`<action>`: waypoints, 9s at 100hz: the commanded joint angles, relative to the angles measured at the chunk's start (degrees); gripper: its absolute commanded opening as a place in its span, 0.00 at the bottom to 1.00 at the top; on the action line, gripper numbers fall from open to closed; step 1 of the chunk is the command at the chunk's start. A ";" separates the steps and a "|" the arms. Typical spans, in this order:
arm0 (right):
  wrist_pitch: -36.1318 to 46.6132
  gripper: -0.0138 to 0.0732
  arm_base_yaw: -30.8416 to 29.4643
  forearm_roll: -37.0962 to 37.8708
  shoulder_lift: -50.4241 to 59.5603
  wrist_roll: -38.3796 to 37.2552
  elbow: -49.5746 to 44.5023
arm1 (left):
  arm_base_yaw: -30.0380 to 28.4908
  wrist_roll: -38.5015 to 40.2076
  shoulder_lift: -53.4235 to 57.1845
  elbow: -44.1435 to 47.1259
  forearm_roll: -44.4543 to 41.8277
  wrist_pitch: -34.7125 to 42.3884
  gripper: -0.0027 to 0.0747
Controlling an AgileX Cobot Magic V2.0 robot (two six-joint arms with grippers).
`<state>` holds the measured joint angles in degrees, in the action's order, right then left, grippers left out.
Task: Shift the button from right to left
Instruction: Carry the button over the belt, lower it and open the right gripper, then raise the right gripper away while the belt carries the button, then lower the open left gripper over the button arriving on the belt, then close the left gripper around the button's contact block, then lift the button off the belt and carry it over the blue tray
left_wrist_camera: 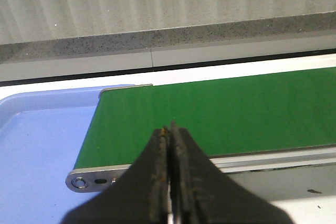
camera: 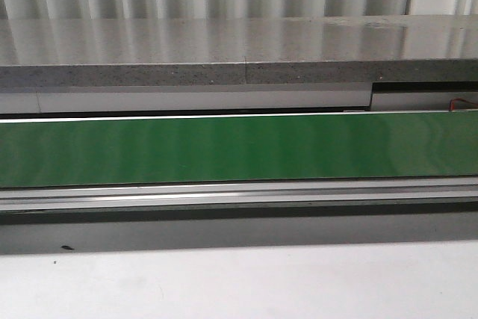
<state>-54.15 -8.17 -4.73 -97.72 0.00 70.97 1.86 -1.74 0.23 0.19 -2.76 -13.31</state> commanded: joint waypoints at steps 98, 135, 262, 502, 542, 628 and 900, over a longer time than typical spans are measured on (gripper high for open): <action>20.92 0.08 11.37 -5.21 40.39 8.58 -21.67 | 0.25 -0.02 1.83 2.24 0.10 4.19 0.01; 36.30 0.08 11.37 -5.10 60.98 8.64 -38.47 | 0.25 -0.02 1.83 2.24 0.10 4.19 0.01; 36.83 0.08 11.37 -5.10 83.70 8.64 -51.52 | 0.35 -0.02 1.83 -1.89 -3.28 12.99 0.01; 36.83 0.08 11.37 -5.10 83.70 8.64 -51.52 | 25.92 10.30 -88.53 -66.12 23.39 -32.63 0.77; 36.83 0.08 11.37 -5.10 83.70 8.64 -51.52 | 29.41 25.88 -97.05 -78.94 4.15 -44.52 0.77; 36.83 0.08 11.37 -5.10 83.70 8.64 -51.52 | 27.72 29.91 -101.39 -79.68 -0.33 -44.92 0.18; 36.83 0.08 11.37 -5.10 83.70 8.64 -51.52 | -20.24 -19.99 -108.42 -76.79 -13.43 -43.60 0.64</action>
<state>-21.79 3.06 -9.75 -13.49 8.15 17.95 -18.09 -21.69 -110.94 -75.11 -15.63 -56.55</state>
